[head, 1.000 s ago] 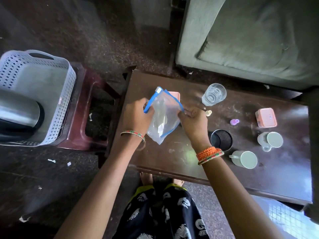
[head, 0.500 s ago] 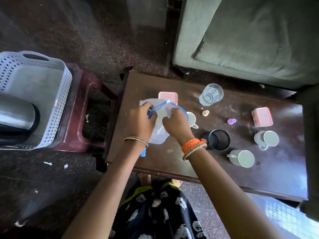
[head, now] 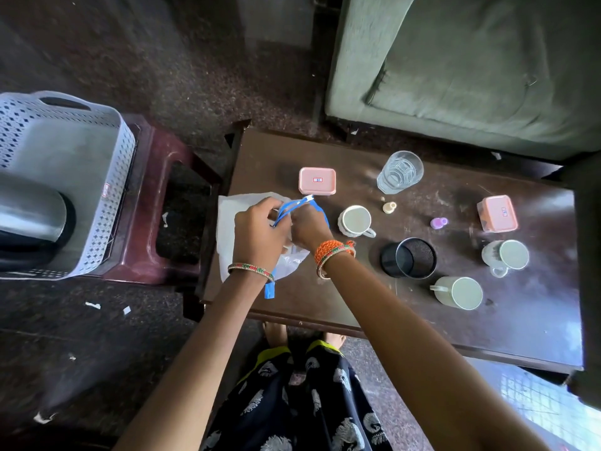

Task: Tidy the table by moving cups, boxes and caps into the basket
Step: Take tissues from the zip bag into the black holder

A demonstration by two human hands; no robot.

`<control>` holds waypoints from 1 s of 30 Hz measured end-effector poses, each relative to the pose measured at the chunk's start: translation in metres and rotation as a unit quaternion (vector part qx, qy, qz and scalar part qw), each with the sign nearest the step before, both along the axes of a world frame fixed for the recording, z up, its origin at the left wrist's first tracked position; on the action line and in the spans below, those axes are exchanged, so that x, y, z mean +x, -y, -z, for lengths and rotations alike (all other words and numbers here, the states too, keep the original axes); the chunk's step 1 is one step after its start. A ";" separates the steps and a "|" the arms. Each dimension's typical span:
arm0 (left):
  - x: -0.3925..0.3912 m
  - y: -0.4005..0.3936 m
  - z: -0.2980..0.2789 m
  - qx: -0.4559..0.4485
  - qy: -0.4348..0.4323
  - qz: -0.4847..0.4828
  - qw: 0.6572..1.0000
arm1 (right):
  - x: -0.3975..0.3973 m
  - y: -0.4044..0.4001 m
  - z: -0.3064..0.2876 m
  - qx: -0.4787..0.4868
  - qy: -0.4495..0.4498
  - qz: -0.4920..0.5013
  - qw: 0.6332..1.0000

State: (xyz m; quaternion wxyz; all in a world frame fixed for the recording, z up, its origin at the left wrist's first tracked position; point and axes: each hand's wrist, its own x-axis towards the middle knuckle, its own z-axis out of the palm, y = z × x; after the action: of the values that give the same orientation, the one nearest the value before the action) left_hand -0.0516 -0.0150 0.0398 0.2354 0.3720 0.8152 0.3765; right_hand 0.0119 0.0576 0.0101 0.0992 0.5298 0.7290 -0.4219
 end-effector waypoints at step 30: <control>0.002 0.007 0.006 -0.074 0.037 -0.072 0.994 | 0.082 -0.043 -0.051 -0.164 -0.329 0.280 0.887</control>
State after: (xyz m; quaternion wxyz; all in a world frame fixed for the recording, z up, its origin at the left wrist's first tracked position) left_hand -0.0494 -0.0221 0.0339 0.2645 0.2799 0.8561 0.3446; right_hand 0.0936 0.1004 0.0615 -0.1836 0.5188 0.4615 -0.6958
